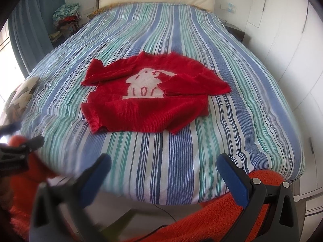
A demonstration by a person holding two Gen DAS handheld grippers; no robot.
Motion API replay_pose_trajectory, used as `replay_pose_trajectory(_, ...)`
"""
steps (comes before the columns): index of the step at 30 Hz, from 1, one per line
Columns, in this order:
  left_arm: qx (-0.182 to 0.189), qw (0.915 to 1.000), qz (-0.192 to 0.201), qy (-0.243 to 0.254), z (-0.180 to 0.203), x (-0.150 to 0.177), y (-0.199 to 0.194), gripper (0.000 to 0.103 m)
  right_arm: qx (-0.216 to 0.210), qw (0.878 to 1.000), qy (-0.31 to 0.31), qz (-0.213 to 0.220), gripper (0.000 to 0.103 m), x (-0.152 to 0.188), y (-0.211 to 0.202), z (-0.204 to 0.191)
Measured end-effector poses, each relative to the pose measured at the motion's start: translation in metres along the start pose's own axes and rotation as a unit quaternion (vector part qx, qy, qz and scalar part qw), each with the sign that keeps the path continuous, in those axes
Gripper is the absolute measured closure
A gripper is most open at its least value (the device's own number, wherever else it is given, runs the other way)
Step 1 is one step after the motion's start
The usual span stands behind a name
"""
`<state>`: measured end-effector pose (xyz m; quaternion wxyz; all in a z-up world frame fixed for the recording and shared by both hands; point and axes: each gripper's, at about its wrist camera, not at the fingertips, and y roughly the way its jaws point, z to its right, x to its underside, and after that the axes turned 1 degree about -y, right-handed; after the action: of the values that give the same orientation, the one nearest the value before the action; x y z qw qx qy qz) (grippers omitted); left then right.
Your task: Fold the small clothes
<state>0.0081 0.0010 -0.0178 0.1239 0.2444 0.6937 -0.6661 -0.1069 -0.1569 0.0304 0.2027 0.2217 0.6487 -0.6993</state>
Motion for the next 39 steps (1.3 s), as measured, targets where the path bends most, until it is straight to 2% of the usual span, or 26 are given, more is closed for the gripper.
replay_pose_trajectory(39, 0.005, 1.0, -0.003, -0.001, 0.0036, 0.0004, 0.0002, 0.0, -0.002, 1.0, -0.006, -0.002, 0.0, 0.0008, -0.0008, -0.0064)
